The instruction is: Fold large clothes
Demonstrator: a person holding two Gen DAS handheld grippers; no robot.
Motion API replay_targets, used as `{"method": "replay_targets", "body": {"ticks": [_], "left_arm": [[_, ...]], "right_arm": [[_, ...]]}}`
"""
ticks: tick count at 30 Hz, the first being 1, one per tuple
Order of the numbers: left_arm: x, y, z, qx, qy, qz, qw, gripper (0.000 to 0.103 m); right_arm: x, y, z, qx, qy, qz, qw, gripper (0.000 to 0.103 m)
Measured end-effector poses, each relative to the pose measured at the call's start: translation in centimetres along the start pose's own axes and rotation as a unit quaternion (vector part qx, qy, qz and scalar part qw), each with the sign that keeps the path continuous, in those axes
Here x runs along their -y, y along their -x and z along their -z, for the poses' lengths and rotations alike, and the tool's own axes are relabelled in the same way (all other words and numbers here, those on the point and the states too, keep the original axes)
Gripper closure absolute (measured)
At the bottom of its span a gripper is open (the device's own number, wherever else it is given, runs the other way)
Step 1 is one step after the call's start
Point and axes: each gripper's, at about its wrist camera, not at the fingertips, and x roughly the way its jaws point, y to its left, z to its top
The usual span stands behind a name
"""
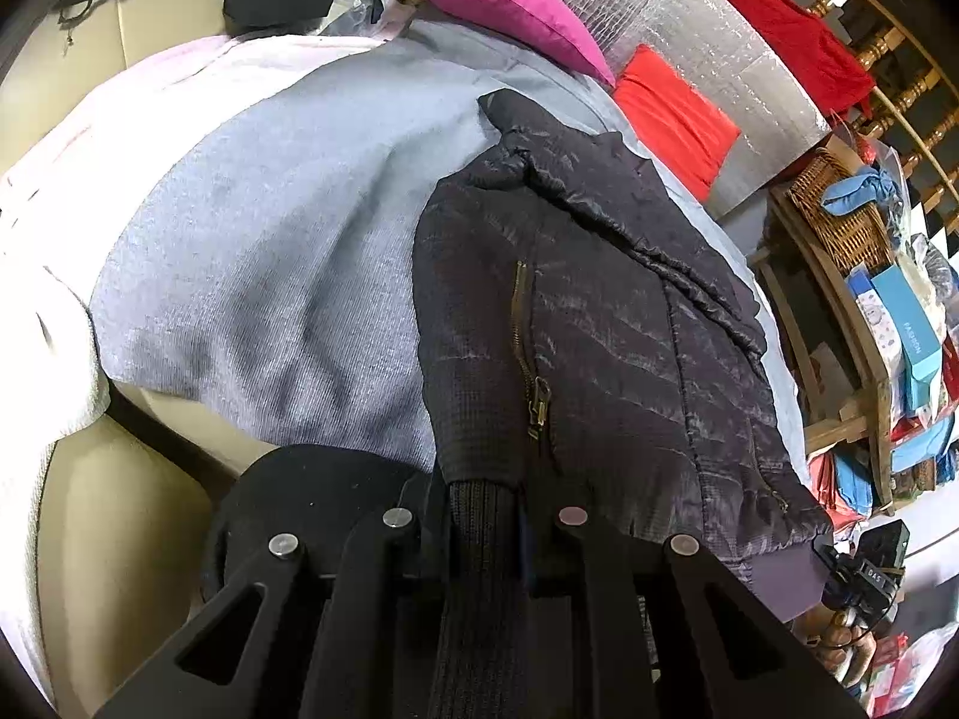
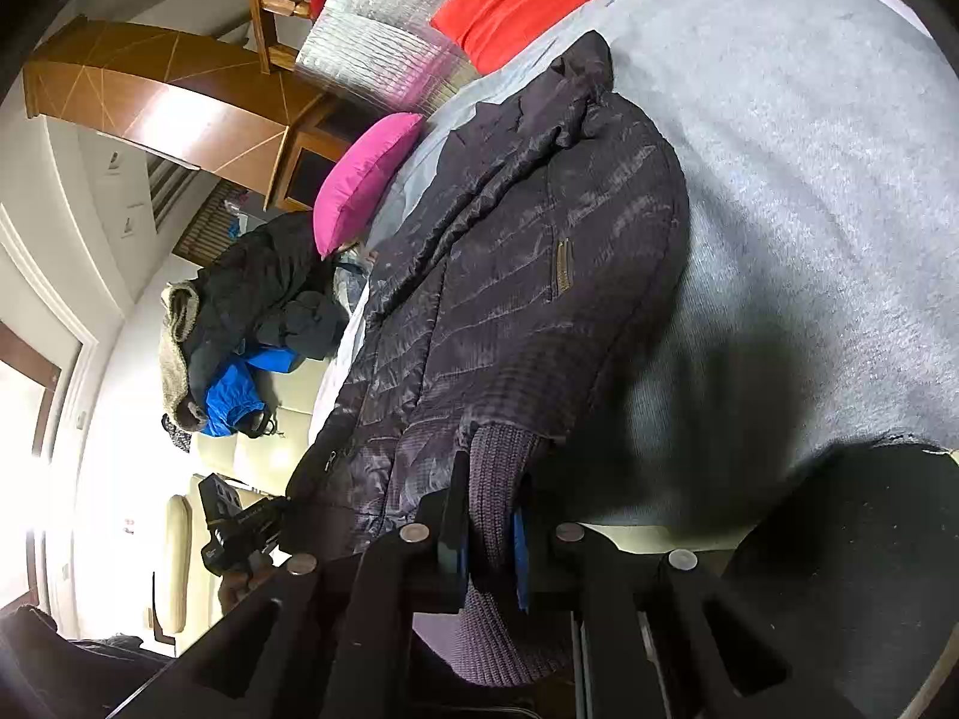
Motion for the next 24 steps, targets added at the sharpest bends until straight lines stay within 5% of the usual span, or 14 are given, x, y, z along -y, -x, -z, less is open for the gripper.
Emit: {"method": "replay_targets", "body": {"ticks": [24], "left_arm": [[0.4,-0.2,0.3,0.0,-0.005,-0.016,0.9999,0.086]], "right_arm": [[0.1,-1.2,0.5,-0.004,0.006,-0.011,1.0,0.091]]}}
